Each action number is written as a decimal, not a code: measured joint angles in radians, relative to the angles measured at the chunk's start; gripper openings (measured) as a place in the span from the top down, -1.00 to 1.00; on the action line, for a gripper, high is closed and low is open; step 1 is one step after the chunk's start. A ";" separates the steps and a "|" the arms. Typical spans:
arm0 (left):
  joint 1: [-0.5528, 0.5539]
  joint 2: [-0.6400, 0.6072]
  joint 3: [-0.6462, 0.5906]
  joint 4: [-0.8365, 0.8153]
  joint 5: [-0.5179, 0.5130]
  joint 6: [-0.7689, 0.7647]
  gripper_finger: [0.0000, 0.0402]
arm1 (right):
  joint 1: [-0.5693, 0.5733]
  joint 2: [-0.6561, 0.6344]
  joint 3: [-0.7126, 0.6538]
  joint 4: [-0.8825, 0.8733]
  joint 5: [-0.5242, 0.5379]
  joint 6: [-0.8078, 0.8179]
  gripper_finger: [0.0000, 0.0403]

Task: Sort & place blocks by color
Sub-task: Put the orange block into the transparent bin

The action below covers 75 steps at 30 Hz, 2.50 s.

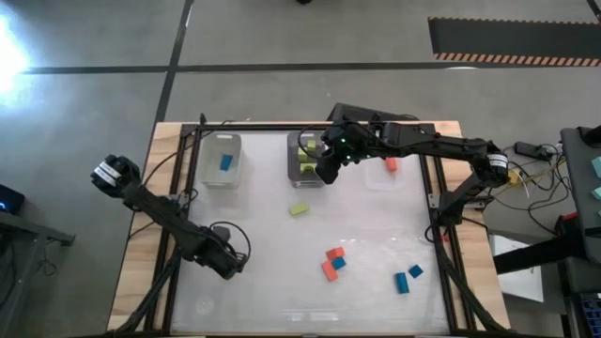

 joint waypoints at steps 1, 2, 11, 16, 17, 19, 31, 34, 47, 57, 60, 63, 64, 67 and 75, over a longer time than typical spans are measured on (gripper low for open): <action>0.000 0.005 -0.003 0.001 0.000 0.003 0.18 | 0.000 0.000 0.000 0.000 0.000 0.000 0.40; 0.000 0.010 -0.003 0.006 0.000 0.003 0.18 | 0.000 0.000 0.000 0.000 0.000 0.000 0.40; 0.000 0.037 -0.002 0.061 0.000 -0.011 0.18 | 0.000 0.000 0.000 -0.002 -0.003 0.000 0.40; 0.000 0.007 -0.001 0.062 0.000 -0.005 0.18 | 0.000 -0.001 0.000 -0.002 -0.003 0.000 0.43; 0.000 -0.005 -0.001 0.062 0.000 -0.005 0.18 | 0.000 -0.001 0.000 -0.002 -0.003 0.000 0.43; 0.000 -0.015 -0.001 0.063 0.001 -0.005 0.18 | 0.000 -0.001 0.000 -0.002 -0.003 0.000 0.44; 0.000 0.018 -0.008 0.105 0.003 -0.005 0.30 | 0.000 -0.001 0.000 -0.002 -0.002 -0.010 0.45; 0.000 0.018 -0.009 0.105 0.003 -0.005 0.51 | 0.000 -0.001 0.000 -0.002 -0.002 -0.010 0.46; 0.008 -0.172 0.017 0.080 -0.258 0.191 0.80 | 0.018 -0.002 0.000 0.017 -0.137 -0.055 0.50; 0.143 -0.552 0.039 0.303 -0.743 0.981 0.80 | 0.096 -0.002 -0.069 0.453 -0.314 -0.095 0.47; 0.205 -0.619 0.023 0.447 -0.742 1.188 0.80 | 0.103 -0.001 -0.078 0.567 -0.363 -0.095 0.39; 0.255 -0.653 0.018 0.583 -0.742 1.378 0.80 | 0.107 0.000 -0.078 0.614 -0.367 -0.114 0.31; 0.268 -0.657 0.018 0.622 -0.742 1.434 0.80 | 0.109 0.001 -0.078 0.618 -0.367 -0.119 0.28; 0.306 -0.654 0.018 0.734 -0.738 1.566 0.80 | 0.113 0.004 -0.079 0.626 -0.366 -0.129 0.20; 0.405 -0.552 0.017 0.991 -0.573 1.680 0.80 | 0.129 0.004 -0.079 0.690 -0.366 -0.132 0.10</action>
